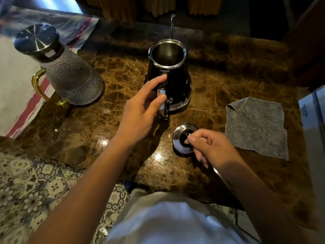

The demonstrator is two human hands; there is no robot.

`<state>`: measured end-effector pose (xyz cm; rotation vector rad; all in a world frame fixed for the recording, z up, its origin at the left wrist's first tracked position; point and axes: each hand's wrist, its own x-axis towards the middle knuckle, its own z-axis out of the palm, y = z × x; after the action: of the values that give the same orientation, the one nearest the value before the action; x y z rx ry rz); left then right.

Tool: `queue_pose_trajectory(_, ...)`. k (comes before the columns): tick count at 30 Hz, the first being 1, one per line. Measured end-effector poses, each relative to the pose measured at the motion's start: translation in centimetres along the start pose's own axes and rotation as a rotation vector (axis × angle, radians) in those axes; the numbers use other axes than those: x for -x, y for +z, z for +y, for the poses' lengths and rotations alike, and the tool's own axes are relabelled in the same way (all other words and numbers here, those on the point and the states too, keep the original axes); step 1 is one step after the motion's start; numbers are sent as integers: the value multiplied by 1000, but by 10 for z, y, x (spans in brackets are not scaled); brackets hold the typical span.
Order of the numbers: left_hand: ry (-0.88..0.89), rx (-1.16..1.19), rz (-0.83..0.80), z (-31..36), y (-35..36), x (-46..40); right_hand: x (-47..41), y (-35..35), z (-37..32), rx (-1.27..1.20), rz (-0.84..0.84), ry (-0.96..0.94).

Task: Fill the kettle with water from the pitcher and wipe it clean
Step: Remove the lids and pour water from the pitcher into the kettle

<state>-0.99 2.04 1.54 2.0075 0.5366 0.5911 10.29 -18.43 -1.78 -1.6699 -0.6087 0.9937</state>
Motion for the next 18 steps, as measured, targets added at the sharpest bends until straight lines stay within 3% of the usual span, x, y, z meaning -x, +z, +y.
queue_pose_trajectory(12,35,-59,18,-7,5,4,-5,20,19,97,-70,152)
queue_pose_trajectory(18,76,-176,39,-1,5,5,1,18,20,289,-6,87)
